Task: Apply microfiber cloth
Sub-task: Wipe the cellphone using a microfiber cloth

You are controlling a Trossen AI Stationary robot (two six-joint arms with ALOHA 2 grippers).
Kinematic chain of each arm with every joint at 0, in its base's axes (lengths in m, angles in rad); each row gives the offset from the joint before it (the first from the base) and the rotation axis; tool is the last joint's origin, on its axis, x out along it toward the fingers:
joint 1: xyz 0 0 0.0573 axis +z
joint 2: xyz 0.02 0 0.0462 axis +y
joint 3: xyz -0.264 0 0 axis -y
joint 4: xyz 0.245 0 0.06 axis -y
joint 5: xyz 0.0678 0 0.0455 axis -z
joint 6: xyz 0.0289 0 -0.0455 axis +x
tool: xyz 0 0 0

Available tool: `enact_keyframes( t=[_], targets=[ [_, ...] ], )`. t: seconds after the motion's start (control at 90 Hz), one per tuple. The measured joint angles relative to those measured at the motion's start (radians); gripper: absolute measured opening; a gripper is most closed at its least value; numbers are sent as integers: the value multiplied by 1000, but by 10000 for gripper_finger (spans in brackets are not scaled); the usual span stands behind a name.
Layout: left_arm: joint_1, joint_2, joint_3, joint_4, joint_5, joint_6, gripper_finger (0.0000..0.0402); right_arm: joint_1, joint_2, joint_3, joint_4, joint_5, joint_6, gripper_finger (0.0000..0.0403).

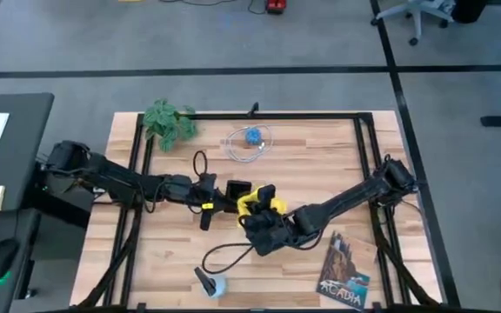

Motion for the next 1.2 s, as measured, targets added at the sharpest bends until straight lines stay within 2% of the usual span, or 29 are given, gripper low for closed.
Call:
enact_keyframes(
  t=[0.222, 0.322, 0.444, 0.567, 0.667, 0.878, 0.989, 1.111, 1.2],
  targets=[
    [-8, -2, 3, -3, 37, 6, 11, 36, -70, -1, -15, 460, -39, 0],
    [-9, -2, 3, 0, 22, 8, 11, 74, -98, -1, -24, 566, -37, 0],
    [-10, -2, 3, 0, 21, 8, 11, 123, -133, -1, 16, 542, -1, 0],
    [-8, -2, 3, 3, 8, 5, 11, 154, -130, -1, 170, 405, -43, 0],
    [-8, -2, 3, 14, 10, 4, 11, 148, -104, 0, 340, 279, -162, 0],
    [-14, -2, 2, 17, 6, -9, 11, 48, 14, 0, 634, 118, -526, 0],
    [-24, -2, 1, 20, 5, -11, 11, -7, 68, 0, 713, 112, -655, 0],
    [-33, -1, -1, 13, -27, -23, 11, -51, 86, 0, 708, 113, -666, 0],
    [-37, -1, 0, 21, -26, -23, 11, -52, 83, 1, 697, 152, -661, 0]
  ],
)
